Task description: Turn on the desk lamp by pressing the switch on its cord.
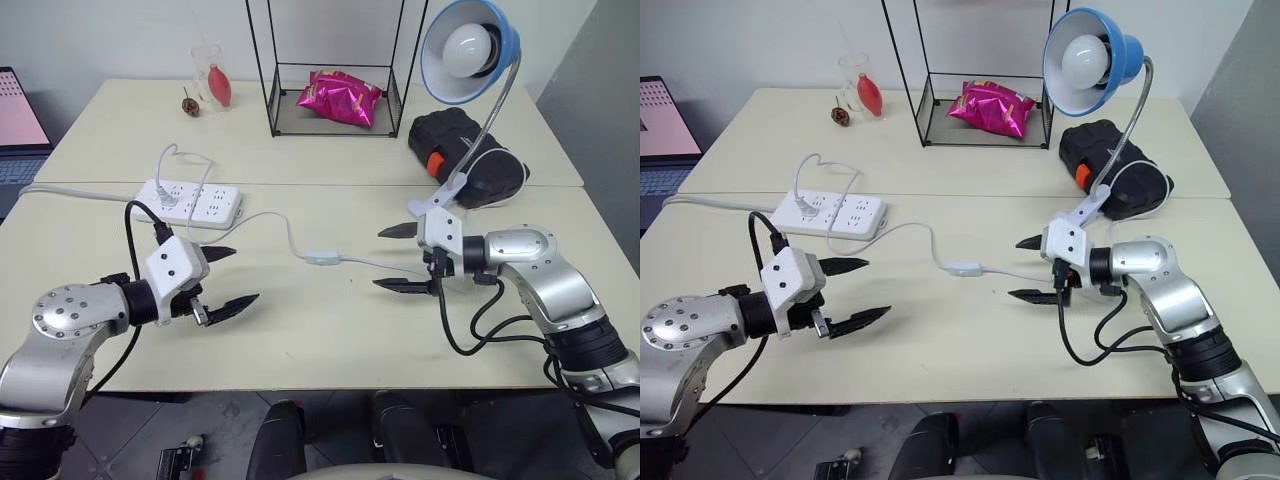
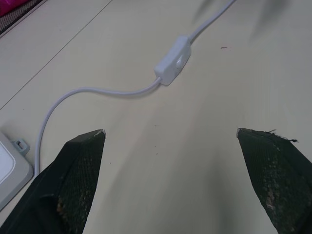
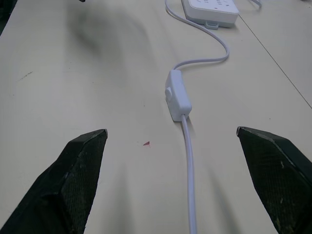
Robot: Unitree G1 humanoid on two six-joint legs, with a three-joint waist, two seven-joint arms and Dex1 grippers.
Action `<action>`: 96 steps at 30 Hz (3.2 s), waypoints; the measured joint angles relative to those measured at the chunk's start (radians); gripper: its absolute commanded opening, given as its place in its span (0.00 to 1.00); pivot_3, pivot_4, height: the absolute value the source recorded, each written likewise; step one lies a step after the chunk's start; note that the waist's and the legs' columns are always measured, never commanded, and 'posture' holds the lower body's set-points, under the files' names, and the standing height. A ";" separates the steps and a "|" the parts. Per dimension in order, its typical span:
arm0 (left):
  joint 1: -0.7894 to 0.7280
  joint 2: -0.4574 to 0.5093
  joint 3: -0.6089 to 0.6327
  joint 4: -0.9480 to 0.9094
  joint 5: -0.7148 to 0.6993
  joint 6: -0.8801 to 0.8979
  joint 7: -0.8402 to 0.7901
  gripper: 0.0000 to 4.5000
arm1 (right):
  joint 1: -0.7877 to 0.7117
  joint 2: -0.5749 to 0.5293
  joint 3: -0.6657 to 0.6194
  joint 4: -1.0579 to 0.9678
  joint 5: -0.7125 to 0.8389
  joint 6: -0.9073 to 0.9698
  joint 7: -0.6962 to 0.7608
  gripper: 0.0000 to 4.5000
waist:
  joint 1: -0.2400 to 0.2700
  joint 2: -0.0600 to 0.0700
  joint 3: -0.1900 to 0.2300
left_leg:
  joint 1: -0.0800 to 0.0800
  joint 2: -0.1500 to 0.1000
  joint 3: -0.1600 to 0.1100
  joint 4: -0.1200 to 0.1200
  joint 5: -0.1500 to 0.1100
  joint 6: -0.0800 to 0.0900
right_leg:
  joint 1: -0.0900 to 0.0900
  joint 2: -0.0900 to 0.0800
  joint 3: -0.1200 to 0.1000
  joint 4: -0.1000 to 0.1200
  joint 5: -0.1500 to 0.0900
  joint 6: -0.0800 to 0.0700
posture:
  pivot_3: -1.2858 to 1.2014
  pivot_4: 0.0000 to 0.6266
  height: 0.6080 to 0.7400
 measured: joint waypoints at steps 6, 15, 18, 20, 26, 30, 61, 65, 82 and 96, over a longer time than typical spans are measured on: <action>0.001 0.003 0.000 -0.003 0.000 0.001 -0.001 1.00 | 0.000 0.000 0.000 0.001 0.000 -0.006 0.004 0.99 | 0.000 0.000 0.000 | 0.000 0.000 0.000 0.000 0.000 0.000 | 0.000 0.000 0.000 0.000 0.000 0.000 | 0.52 0.24 1.00; -0.001 0.005 0.000 -0.011 -0.002 -0.020 0.000 1.00 | 0.000 0.000 0.000 0.004 -0.016 -0.019 0.005 0.99 | 0.000 0.000 0.000 | 0.000 0.000 0.000 0.000 0.000 0.000 | 0.000 0.000 0.000 0.000 0.000 0.000 | 0.52 0.24 1.00; -0.001 0.004 0.001 -0.011 -0.007 -0.029 -0.005 1.00 | 0.000 0.005 0.000 0.014 -0.023 -0.018 0.002 0.99 | 0.000 0.000 0.000 | 0.000 0.000 0.000 0.000 0.000 0.000 | 0.000 0.000 0.000 0.000 0.000 0.000 | 0.52 0.24 1.00; 0.000 0.004 0.002 -0.011 -0.011 -0.031 -0.016 1.00 | -0.006 0.012 0.001 0.024 -0.028 -0.014 -0.004 0.99 | 0.000 0.000 0.000 | 0.000 0.000 0.000 0.000 0.000 0.000 | 0.000 0.000 0.000 0.000 0.000 0.000 | 0.52 0.24 1.00; 0.001 0.010 0.003 -0.011 -0.004 -0.050 -0.026 1.00 | -0.064 0.026 0.011 0.072 -0.065 -0.011 -0.011 0.99 | 0.000 0.000 0.000 | 0.000 0.000 0.000 0.000 0.000 0.000 | 0.000 0.000 0.000 0.000 0.000 0.000 | 0.52 0.24 1.00; 0.000 0.017 0.003 -0.007 0.000 -0.059 -0.040 1.00 | -0.106 0.052 0.015 0.124 -0.085 -0.034 -0.013 0.99 | -0.001 0.000 0.000 | 0.000 0.000 0.000 0.000 0.000 0.000 | 0.000 0.000 0.000 0.000 0.000 0.000 | 0.52 0.24 1.00; 0.013 0.014 -0.030 0.046 0.044 -0.140 -0.064 1.00 | -0.343 0.363 0.162 0.643 -0.232 -0.068 0.009 0.73 | -0.003 0.001 0.001 | 0.000 0.000 0.000 0.000 0.000 0.000 | -0.001 0.000 0.000 0.001 0.001 -0.002 | 0.52 0.24 1.00; 0.011 0.004 -0.030 0.046 0.038 -0.140 -0.065 1.00 | -0.343 0.366 0.162 0.659 -0.231 -0.068 0.011 0.52 | -0.003 0.001 0.001 | 0.000 0.000 0.000 0.000 0.000 0.000 | -0.001 0.000 0.000 0.001 0.001 -0.001 | 0.52 0.24 1.00; -0.178 -0.080 -0.164 0.109 0.052 -0.148 -0.063 1.00 | -0.278 0.305 0.157 0.474 -0.238 -0.065 0.030 0.08 | 0.003 0.001 0.001 | -0.001 0.000 -0.001 0.000 0.000 0.000 | 0.000 0.000 0.000 0.001 0.001 -0.001 | 0.52 0.24 1.00; -0.395 -0.122 -0.310 0.227 0.088 -0.110 -0.112 1.00 | -0.215 0.254 0.167 0.088 -0.232 0.111 -0.009 0.08 | -0.003 0.001 0.001 | -0.001 0.000 -0.002 0.000 0.000 0.000 | 0.000 0.001 -0.001 0.001 0.000 0.000 | 0.52 0.24 1.00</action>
